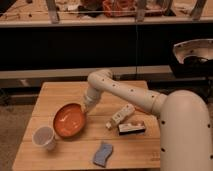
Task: Drag the ceramic bowl in a circle
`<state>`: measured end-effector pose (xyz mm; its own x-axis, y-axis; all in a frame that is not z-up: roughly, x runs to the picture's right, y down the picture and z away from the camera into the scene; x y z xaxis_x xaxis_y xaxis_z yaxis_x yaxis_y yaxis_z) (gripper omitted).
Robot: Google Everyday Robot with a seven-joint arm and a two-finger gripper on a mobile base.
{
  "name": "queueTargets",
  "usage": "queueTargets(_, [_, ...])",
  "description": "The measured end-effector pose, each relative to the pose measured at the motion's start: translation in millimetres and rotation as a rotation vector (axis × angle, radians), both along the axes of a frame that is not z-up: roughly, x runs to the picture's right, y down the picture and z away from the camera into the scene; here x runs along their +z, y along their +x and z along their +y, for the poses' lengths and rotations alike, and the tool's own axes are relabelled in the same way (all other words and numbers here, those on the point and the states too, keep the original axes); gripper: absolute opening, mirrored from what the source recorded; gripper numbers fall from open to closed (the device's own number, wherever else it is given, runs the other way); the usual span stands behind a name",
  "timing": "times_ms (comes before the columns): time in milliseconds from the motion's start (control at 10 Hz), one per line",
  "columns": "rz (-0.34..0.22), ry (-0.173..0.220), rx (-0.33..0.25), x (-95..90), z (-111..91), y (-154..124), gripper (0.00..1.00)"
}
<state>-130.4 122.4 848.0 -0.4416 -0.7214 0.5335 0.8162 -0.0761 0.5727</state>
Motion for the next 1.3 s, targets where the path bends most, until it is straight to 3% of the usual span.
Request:
queueTargets(300, [-0.005,0.013,-0.007,35.3,-45,-10,0.03])
queueTargets(600, [0.021,0.0,0.034,59.8,-70,20,0.03])
queueTargets(800, [0.073,-0.018,0.091,61.3,-69,65,0.03])
queueTargets(1000, [0.11,-0.033,0.132,56.3,-63,91,0.03])
queueTargets(1100, [0.164,-0.054,0.182,43.8,-50,124,0.03])
queueTargets(1300, [0.192,-0.065,0.195,23.8,-30,138,0.03])
